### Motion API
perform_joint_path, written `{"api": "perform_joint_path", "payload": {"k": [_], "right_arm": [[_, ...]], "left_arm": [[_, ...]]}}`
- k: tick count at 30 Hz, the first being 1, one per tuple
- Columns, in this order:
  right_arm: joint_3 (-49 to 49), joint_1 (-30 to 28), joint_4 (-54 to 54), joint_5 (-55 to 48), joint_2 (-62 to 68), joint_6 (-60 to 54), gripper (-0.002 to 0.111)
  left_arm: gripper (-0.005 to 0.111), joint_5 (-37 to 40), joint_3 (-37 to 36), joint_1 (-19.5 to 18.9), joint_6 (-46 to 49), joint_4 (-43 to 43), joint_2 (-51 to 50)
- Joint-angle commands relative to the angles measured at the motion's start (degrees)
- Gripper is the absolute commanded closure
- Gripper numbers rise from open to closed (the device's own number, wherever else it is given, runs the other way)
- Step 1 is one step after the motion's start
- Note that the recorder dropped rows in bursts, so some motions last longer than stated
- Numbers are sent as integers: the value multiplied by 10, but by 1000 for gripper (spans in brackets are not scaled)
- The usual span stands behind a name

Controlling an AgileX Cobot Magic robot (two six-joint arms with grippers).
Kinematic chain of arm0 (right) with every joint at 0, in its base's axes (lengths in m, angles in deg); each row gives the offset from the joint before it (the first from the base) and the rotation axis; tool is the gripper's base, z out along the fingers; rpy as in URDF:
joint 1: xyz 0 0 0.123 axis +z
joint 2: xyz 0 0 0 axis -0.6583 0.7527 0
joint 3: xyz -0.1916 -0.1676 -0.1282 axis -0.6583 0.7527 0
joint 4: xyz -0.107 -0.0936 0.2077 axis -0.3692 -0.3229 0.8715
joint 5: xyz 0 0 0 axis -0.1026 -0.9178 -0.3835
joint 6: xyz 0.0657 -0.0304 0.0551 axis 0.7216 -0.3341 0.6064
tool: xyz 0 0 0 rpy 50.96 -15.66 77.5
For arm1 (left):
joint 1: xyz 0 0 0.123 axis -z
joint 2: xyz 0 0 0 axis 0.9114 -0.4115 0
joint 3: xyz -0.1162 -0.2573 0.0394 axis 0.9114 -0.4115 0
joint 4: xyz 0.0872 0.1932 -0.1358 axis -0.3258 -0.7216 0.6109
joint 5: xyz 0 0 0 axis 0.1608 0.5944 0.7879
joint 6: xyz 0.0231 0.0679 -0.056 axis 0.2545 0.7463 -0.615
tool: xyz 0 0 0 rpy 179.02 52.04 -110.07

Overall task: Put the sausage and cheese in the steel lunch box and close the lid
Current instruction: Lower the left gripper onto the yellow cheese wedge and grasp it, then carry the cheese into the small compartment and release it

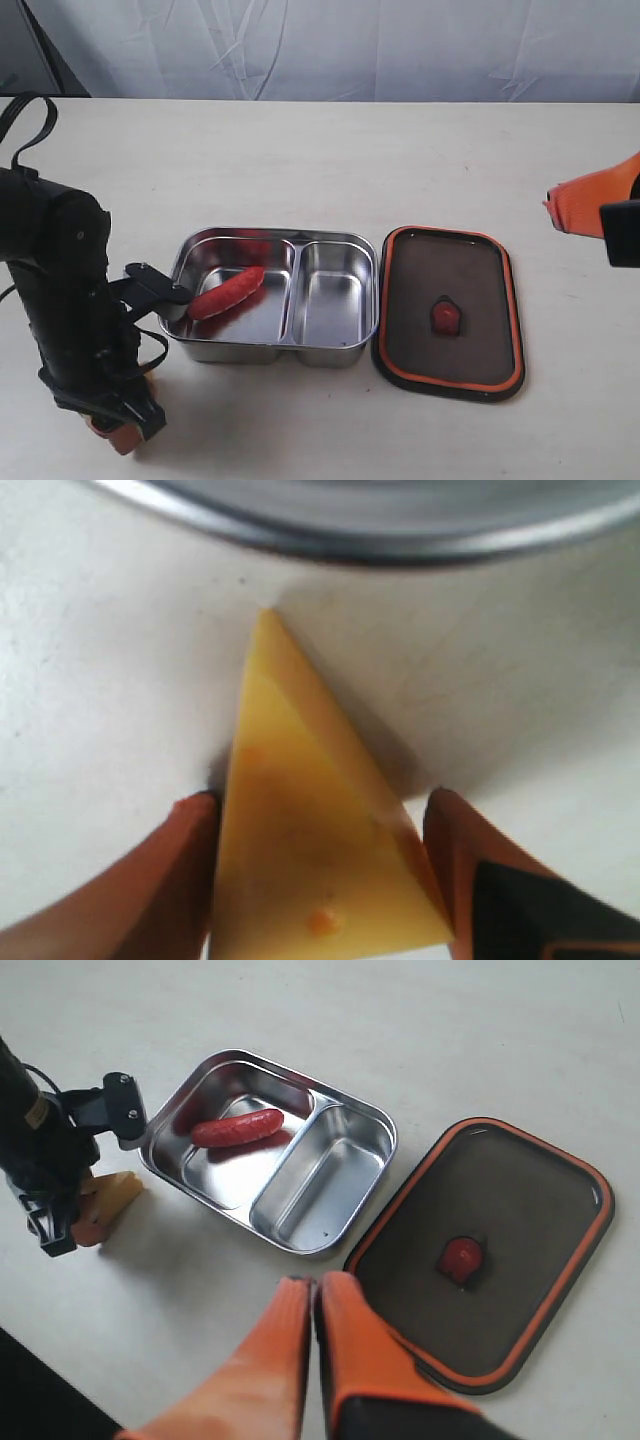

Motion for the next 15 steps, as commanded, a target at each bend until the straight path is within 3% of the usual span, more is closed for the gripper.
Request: {"api": "perform_joint_path", "payload": {"k": [1, 8, 15], "right_arm": [[1, 1, 0, 2, -4, 0, 102], [1, 1, 0, 1, -4, 0, 102], [1, 1, 0, 1, -4, 0, 102]], "left_arm": [[107, 13, -2, 3, -38, -24, 30], [107, 30, 2, 2, -79, -64, 103], [107, -3, 42, 2, -75, -6, 189]]}}
